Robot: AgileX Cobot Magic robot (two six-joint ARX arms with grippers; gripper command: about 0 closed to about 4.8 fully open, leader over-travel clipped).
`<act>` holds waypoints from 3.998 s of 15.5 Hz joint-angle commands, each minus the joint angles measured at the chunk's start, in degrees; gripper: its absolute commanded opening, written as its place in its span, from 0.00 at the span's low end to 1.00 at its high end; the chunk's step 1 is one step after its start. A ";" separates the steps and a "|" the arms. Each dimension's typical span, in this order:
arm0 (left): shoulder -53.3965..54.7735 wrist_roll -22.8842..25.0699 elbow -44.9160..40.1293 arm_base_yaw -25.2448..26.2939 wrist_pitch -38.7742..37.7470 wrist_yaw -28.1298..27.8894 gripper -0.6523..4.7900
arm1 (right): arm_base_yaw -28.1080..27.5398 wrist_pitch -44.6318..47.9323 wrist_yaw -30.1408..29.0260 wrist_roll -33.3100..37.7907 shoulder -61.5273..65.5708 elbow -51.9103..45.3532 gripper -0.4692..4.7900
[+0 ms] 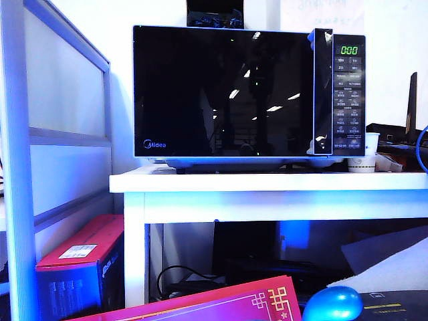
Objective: Open the microwave door, place the orange inside the microwave, then close the microwave door.
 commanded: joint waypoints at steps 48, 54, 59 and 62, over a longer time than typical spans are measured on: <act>-1.57 28.89 0.26 -1.22 0.39 -33.51 0.80 | 2.25 -1.88 38.95 45.72 15.41 0.24 1.00; -1.55 28.98 0.26 -1.20 -0.07 -33.53 0.80 | 2.25 0.39 39.39 45.72 17.57 0.24 0.68; -1.55 29.03 0.26 -1.20 -0.85 -33.62 0.80 | 2.27 -1.22 38.80 45.68 17.42 0.26 0.47; -1.55 29.03 0.26 -1.20 -0.81 -33.75 0.80 | 2.27 -3.98 38.69 45.68 16.70 0.26 0.47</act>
